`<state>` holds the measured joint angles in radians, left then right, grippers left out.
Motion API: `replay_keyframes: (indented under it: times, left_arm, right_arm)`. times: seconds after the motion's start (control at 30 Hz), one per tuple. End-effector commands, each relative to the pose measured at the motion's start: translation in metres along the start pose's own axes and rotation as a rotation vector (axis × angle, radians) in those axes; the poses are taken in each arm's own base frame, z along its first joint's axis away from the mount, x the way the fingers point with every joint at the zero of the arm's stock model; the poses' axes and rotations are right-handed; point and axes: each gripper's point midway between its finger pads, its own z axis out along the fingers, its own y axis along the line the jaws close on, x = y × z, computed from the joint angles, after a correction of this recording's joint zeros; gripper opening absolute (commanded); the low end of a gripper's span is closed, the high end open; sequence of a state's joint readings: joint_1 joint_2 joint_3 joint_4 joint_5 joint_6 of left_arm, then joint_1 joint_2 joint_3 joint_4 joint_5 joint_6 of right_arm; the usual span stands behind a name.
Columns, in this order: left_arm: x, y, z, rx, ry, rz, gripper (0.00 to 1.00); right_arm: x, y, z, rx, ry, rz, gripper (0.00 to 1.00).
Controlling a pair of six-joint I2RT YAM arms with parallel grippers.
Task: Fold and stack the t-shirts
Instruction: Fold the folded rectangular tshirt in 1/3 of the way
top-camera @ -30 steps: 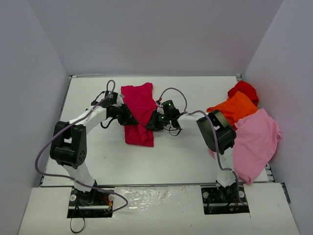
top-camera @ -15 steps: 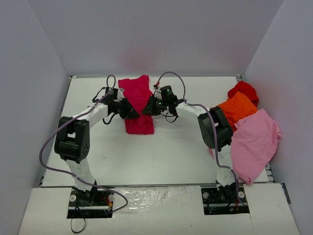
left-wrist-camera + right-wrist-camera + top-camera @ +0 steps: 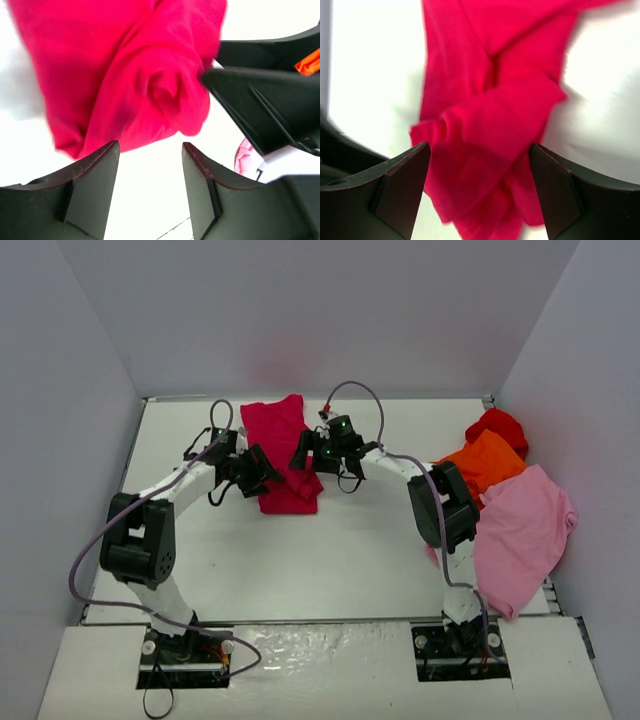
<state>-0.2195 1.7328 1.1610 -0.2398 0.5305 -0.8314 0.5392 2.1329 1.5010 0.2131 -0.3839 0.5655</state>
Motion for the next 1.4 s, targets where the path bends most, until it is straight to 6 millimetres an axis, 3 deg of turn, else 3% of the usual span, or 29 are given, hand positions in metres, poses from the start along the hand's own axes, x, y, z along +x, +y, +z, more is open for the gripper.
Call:
replay_keyframes:
  times: [0.0,0.17,0.27,0.4,0.47,0.63,0.73,1.07,1.37]
  left_arm:
    - [-0.009,-0.034,-0.056,0.062,-0.123,0.128,0.49]
    - [0.019,-0.028,-0.079,0.076,-0.114,0.134,0.49]
    - [0.034,-0.019,-0.082,0.076,-0.088,0.121,0.46]
    - [0.054,-0.007,-0.089,0.065,-0.06,0.098,0.39]
    - [0.058,-0.007,-0.094,0.076,-0.07,0.09,0.34]
    - [0.069,-0.015,-0.114,0.113,-0.089,0.089,0.12]
    - [0.078,-0.01,-0.125,0.094,-0.085,0.095,0.07]
    - [0.095,0.005,-0.129,0.075,-0.066,0.082,0.05]
    - [0.099,0.011,-0.124,0.072,-0.059,0.072,0.05]
  right_arm:
    - [-0.014,0.005,-0.059,0.101,-0.094,-0.096,0.68]
    - [-0.009,-0.023,-0.098,0.239,-0.163,-0.113,0.61]
    - [-0.011,-0.02,-0.109,0.237,-0.164,-0.115,0.54]
    - [0.004,-0.023,-0.11,0.24,-0.122,-0.113,0.11]
    - [0.014,-0.031,-0.103,0.254,-0.093,-0.106,0.02]
    - [0.031,-0.047,-0.085,0.269,-0.043,-0.095,0.0]
    - [0.038,-0.055,-0.075,0.279,-0.023,-0.089,0.0]
    - [0.056,-0.062,-0.053,0.251,0.021,-0.058,0.0]
    - [0.07,-0.054,-0.029,0.206,0.054,-0.059,0.0]
